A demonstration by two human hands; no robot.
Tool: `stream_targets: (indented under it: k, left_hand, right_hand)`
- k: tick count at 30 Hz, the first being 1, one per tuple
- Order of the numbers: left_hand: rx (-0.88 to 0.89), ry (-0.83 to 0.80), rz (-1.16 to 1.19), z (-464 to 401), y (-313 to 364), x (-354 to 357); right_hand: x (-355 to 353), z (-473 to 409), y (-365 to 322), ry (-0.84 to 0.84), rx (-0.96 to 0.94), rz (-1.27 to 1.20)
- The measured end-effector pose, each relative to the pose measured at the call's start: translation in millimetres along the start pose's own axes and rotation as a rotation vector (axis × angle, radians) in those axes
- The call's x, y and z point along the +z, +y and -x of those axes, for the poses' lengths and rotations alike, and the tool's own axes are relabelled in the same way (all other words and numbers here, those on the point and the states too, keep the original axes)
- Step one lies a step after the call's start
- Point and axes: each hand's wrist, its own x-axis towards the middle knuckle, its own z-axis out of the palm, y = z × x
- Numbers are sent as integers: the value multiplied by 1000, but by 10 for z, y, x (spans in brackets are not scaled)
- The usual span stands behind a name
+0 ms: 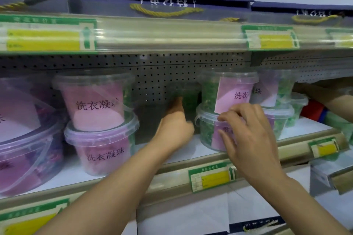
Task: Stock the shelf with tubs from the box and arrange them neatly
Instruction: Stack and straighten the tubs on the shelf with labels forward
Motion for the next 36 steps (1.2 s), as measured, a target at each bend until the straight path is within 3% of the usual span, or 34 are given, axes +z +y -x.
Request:
stream_targets:
  k: [12,24,36]
  left_hand:
    - [60,305,-219,-1164,-280,386]
    - [109,400,-479,-1470,-322,399]
    - [190,268,-682,-1443,-203,291]
  right_hand:
    - [126,-9,134,49,20,-48]
    - [208,6,94,142,85,-101]
    - [95,-24,52,2,116,-64]
